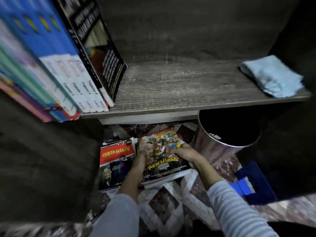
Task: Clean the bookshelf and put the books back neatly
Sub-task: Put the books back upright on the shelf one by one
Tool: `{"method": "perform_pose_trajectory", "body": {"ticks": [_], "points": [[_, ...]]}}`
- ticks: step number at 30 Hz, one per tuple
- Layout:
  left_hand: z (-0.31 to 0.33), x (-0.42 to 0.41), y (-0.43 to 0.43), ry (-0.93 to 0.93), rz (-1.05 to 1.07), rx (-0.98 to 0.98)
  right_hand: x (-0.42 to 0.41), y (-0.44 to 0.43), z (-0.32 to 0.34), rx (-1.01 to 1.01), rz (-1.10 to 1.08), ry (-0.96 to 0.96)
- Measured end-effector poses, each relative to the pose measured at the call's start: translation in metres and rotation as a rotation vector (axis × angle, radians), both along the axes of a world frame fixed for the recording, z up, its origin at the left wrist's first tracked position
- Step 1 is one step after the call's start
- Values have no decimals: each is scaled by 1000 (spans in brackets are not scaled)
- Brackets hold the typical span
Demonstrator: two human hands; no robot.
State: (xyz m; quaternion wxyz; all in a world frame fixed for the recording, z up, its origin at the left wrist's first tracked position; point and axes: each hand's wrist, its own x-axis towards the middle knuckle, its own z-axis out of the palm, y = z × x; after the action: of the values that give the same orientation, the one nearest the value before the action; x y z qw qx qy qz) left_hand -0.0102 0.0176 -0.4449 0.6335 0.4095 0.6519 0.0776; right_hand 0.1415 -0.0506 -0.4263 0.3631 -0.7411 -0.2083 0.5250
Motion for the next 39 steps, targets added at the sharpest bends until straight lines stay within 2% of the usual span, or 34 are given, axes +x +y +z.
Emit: {"method": "perform_pose_trajectory", "body": {"ticks": [5, 12, 16, 24, 26, 29, 31, 33, 34, 36, 39], "points": [[61, -17, -46, -47, -41, 17, -17, -40, 48, 20, -12, -6], [128, -41, -98, -124, -114, 104, -38, -96, 113, 63, -52, -144], [153, -52, -112, -204, -137, 160, -46, -118, 149, 131, -55, -117], [222, -51, -121, -291, -107, 328, -46, -148, 227, 406, -135, -105], [249, -47, -123, -284, -87, 400, -47, -148, 248, 432, -92, -263], [265, -28, -99, -312, -23, 516, -41, -146, 267, 476, 28, -826], [275, -17, -89, -352, 58, 569, -44, -150, 279, 525, 230, -1096], [288, -6, -78, -354, 115, 622, -49, -147, 282, 446, 453, -1322], [294, 2, -68, -363, 136, 646, -51, -138, 279, 405, 499, -1452], [301, 11, -56, -383, 171, 706, -53, -117, 259, 430, 360, -1665], [307, 27, -41, -341, 120, 794, -46, -81, 239, 654, 74, -1679]]}}
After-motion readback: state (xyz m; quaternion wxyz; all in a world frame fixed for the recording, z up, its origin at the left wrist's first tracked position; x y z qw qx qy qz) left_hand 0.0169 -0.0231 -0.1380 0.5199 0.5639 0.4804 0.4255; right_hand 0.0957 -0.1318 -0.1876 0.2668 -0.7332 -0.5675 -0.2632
